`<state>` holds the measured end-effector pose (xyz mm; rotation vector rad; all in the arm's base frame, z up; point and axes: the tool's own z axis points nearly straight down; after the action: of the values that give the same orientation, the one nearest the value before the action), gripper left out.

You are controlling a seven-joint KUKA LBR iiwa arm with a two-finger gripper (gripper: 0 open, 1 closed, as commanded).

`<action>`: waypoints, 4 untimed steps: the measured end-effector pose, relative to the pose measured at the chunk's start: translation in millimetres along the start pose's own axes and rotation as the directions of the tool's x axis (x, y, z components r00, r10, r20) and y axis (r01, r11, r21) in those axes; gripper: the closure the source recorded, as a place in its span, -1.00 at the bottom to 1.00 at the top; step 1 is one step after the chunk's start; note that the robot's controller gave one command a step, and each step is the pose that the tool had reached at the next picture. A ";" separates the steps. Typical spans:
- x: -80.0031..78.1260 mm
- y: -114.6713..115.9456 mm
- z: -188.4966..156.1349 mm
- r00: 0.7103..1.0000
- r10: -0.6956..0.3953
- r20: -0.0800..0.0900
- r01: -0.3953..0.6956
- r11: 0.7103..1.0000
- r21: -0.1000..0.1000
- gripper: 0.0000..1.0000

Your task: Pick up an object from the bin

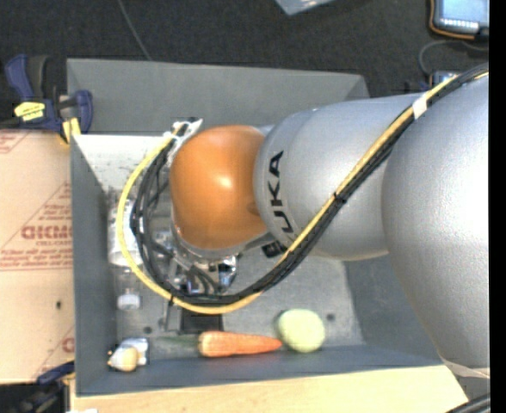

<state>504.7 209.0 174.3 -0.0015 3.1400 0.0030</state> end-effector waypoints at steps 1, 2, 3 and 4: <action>-0.7 -13.5 1.7 0.998 0.070 -0.003 -0.070 0.998 -0.001 -1.00; -17.8 -53.5 11.9 0.987 0.161 -0.002 -0.161 0.987 0.001 -1.00; -33.9 -88.5 41.2 1.000 0.029 0.004 -0.029 1.000 -0.001 -1.00; -23.6 -113.9 60.5 0.985 0.171 -0.003 -0.171 0.985 0.001 -1.00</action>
Offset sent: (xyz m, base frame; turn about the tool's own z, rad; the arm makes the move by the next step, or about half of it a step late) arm 0.0365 -0.0934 -0.0236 0.0282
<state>528.5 95.3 113.6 0.2677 3.1321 0.0016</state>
